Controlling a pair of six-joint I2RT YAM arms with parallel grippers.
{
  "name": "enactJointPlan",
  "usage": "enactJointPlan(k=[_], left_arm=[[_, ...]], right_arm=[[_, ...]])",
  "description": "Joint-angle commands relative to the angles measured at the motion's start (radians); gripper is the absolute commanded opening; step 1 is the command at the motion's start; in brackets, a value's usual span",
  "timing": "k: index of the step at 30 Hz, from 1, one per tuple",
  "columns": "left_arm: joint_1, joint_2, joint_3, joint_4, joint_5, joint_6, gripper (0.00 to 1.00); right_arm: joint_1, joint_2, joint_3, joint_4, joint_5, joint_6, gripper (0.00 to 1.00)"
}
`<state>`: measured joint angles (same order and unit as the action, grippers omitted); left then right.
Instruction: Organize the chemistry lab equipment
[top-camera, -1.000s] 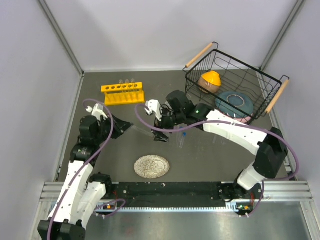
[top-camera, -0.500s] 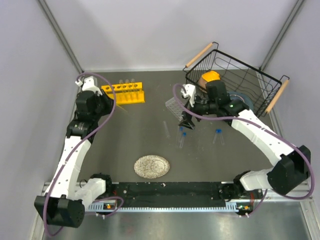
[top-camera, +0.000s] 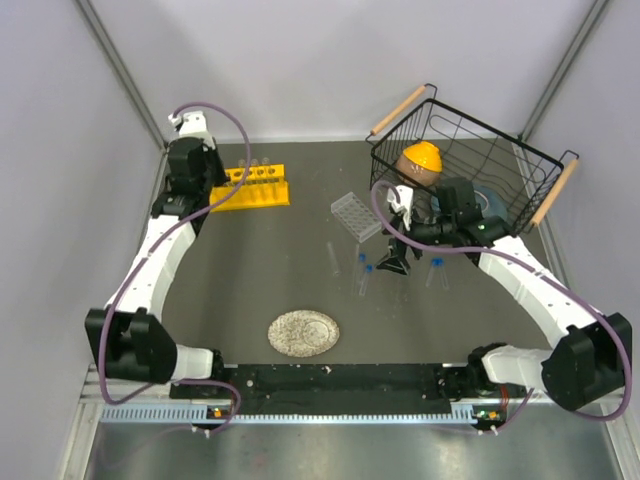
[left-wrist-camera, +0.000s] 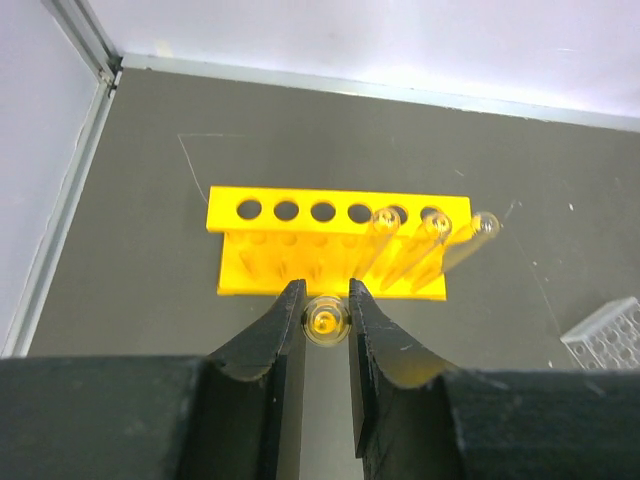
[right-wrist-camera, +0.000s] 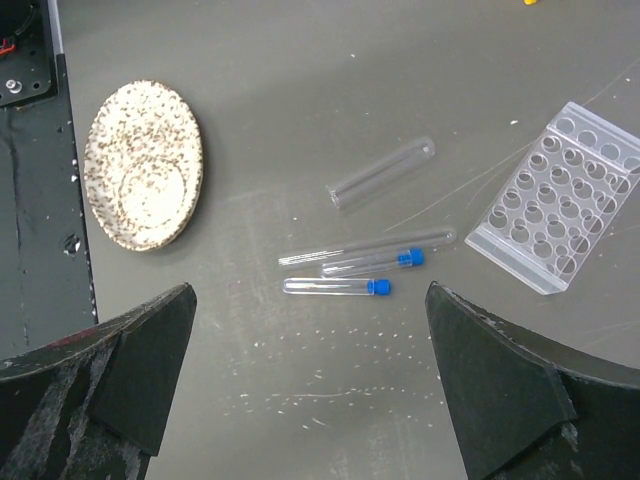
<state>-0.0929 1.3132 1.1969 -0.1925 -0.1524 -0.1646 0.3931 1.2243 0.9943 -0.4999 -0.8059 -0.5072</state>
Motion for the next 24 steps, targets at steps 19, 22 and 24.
enactJointPlan(k=[19,22,24], left_arm=[[0.004,0.293,0.193,0.08,-0.03,0.082,0.0],[0.005,0.307,0.19,0.08,-0.033,0.083,0.0],[0.004,0.311,0.188,0.084,-0.035,0.083,0.0]], right_arm=[[-0.02,-0.069,-0.023,0.035,-0.073,-0.077,0.99],[-0.02,-0.068,-0.023,0.035,-0.072,-0.079,0.99],[-0.02,-0.066,-0.023,0.035,-0.072,-0.079,0.99]])
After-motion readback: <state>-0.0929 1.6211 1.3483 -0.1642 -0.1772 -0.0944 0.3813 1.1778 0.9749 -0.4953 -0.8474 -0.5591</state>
